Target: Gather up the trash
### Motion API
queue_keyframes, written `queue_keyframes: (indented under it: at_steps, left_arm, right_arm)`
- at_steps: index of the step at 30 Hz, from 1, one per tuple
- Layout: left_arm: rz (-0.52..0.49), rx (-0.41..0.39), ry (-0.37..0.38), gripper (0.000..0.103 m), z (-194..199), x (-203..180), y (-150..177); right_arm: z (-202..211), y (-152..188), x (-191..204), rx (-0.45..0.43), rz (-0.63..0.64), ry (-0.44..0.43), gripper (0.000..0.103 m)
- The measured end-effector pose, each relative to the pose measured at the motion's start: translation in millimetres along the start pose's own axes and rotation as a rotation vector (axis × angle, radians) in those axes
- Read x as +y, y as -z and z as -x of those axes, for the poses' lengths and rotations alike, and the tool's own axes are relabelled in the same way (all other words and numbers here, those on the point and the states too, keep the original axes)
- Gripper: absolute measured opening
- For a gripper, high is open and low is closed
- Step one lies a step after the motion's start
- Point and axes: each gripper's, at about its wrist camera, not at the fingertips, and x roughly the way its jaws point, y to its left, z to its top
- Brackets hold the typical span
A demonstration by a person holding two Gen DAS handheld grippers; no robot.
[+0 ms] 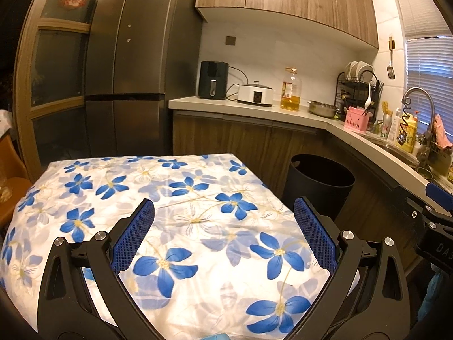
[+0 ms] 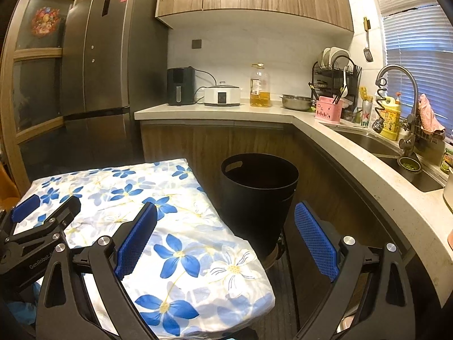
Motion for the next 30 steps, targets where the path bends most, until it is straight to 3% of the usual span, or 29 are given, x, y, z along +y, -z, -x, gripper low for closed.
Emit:
queue_keyframes:
  at_steps: [30]
  left_arm:
    - [0.005, -0.01, -0.003, 0.097, 15.0, 5.1, 3.2]
  right_arm:
    - [17.0, -0.4, 11.0, -0.029, -0.002, -0.012, 0.094]
